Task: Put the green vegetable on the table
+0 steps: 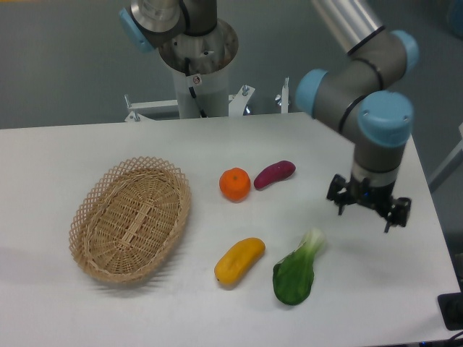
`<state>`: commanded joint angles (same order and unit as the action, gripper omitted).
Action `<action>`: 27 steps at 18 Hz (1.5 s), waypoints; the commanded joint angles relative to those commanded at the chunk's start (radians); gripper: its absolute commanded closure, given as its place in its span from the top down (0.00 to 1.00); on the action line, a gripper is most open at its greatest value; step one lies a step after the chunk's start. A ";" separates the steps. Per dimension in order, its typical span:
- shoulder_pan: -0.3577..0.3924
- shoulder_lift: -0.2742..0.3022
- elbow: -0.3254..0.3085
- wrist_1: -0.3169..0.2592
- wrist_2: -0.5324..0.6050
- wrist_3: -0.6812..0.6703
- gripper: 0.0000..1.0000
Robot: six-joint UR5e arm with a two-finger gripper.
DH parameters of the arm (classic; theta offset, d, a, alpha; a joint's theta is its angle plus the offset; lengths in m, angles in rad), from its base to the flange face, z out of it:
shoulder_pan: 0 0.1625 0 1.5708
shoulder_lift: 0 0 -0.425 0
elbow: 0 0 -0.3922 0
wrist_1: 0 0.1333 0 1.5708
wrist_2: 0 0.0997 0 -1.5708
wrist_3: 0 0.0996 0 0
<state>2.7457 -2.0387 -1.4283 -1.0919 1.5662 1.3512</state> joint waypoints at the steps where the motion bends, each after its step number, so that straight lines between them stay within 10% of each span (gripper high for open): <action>1: 0.012 -0.002 0.011 -0.012 -0.002 0.020 1.00; 27: 0.101 -0.012 0.002 -0.003 -0.012 0.206 1.00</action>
<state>2.8471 -2.0509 -1.4266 -1.0953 1.5539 1.5570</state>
